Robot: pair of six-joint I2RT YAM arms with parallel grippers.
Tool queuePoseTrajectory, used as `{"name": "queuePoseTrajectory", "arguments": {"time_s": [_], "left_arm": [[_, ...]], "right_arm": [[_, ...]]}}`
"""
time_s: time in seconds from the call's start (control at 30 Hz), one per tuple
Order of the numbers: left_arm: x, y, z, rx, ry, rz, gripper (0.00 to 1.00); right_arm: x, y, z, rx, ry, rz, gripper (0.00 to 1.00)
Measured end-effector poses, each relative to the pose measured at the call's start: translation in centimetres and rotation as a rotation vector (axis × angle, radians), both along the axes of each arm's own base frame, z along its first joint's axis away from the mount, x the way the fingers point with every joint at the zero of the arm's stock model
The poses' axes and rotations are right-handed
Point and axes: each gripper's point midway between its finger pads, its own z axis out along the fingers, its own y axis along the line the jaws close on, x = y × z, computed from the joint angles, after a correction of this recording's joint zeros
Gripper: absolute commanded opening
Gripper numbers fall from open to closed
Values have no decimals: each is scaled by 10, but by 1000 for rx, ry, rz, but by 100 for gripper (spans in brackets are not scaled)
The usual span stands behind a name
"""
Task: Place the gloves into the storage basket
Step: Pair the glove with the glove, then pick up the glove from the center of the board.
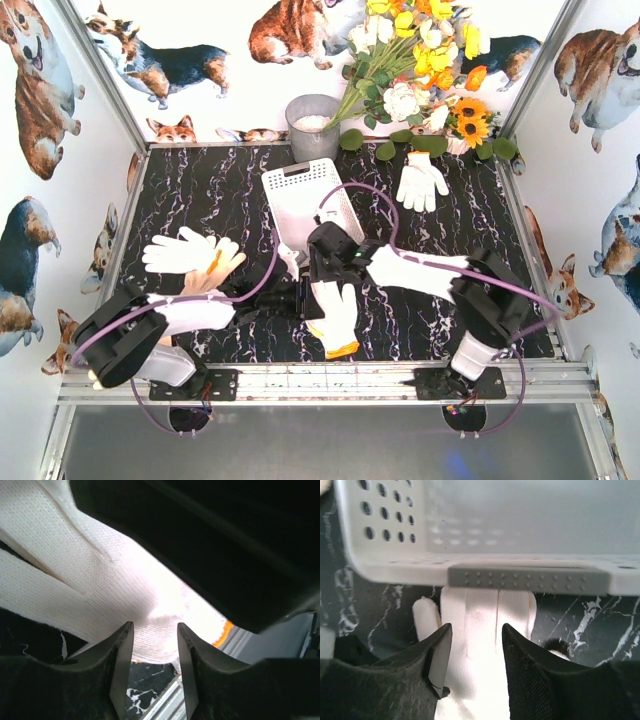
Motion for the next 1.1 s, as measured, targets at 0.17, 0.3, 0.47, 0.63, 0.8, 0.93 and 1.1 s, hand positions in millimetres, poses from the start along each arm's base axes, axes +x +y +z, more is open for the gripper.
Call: {"name": "queuePoseTrajectory", "arguments": {"time_s": [0.17, 0.3, 0.47, 0.63, 0.8, 0.93, 1.1], "left_arm": [[-1, -1, 22, -42, -51, -10, 40], [-4, 2, 37, -43, -83, -28, 42], [-13, -6, 50, -26, -110, -92, 38], [-27, -23, 55, -20, -121, -184, 28], [-37, -29, 34, 18, -66, -238, 25], [-41, -28, 24, 38, -48, -260, 24], [-40, -32, 24, 37, -46, -274, 22]], "right_arm": [[-8, -9, 42, 72, -57, 1, 50], [-19, -22, 75, 129, -94, -7, 50], [-54, -57, 71, 136, -19, -33, 51], [-99, -94, 48, 178, 93, -87, 51], [-134, -107, 25, 258, 207, -124, 49], [-153, -110, 6, 280, 304, -145, 44], [-163, -103, 1, 326, 372, -147, 39]]}}
